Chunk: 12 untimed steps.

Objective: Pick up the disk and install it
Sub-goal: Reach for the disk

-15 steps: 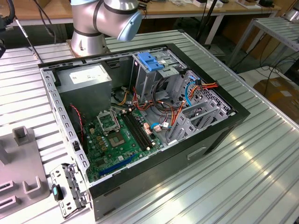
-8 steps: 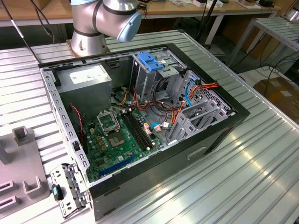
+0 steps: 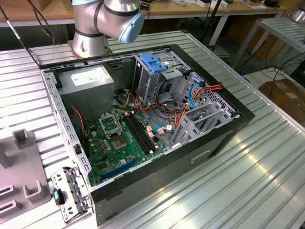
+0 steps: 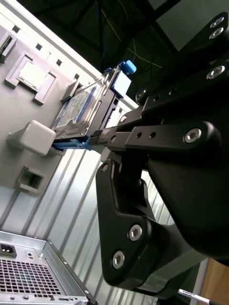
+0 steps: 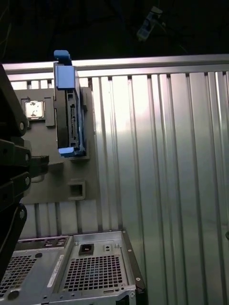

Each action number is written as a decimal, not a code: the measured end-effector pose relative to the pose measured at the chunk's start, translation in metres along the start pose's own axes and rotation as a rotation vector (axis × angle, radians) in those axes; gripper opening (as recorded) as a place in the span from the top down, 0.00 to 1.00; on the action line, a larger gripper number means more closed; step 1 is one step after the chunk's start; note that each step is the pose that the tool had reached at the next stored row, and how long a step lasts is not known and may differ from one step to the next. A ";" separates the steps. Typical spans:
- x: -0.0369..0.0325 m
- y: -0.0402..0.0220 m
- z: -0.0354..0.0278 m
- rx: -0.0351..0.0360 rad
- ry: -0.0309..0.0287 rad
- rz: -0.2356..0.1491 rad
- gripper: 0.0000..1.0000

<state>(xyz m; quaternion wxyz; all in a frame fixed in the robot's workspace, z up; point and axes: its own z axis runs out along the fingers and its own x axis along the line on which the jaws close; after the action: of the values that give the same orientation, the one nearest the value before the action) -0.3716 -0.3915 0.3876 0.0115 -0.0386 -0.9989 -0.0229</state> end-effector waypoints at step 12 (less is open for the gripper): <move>0.0238 0.0009 0.0016 0.0000 0.0001 0.000 0.89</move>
<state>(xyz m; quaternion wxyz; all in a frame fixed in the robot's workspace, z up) -0.3953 -0.3887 0.3867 0.0115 -0.0386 -0.9989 -0.0229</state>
